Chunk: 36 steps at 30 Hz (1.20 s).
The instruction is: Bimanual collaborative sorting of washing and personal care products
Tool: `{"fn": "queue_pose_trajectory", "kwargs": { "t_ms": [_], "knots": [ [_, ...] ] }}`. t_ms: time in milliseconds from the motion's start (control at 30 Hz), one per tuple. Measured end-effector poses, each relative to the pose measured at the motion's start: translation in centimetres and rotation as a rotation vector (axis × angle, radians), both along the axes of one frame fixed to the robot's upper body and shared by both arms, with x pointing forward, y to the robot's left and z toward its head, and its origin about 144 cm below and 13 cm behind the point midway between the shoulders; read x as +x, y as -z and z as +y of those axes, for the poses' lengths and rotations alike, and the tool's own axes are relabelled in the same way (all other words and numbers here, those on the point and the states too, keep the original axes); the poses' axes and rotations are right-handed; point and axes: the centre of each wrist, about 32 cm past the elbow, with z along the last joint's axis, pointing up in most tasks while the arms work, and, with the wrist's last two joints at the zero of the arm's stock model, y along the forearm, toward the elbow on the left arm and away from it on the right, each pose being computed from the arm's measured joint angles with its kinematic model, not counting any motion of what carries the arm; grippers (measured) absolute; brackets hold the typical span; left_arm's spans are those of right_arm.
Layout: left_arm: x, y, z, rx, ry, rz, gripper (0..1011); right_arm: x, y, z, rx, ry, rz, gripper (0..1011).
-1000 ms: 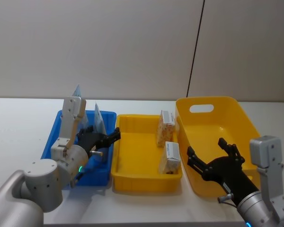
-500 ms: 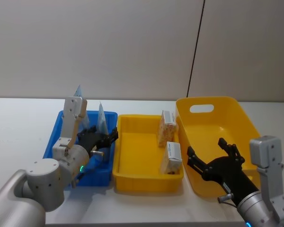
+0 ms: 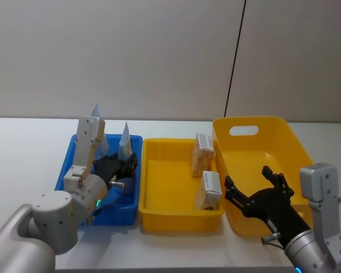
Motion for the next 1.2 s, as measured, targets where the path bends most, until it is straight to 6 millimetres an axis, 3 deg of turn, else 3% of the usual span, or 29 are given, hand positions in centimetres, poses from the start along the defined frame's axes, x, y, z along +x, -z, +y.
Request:
{"fn": "queue_pose_trajectory", "kwargs": {
  "t_ms": [433, 700, 1200],
  "knots": [
    [-0.2, -0.2, 0.5, -0.002, 0.006, -0.015, 371, 0.0, 0.0, 0.0, 0.000, 0.000, 0.000, 1002],
    [-1.0, -1.6, 2.4, 0.008, 0.023, -0.078, 263, 0.0, 0.0, 0.0, 0.000, 0.000, 0.000, 1002],
    [-3.0, -4.4, 5.9, 0.015, 0.091, -0.175, 241, 0.0, 0.0, 0.0, 0.000, 0.000, 0.000, 1002]
  ]
}}
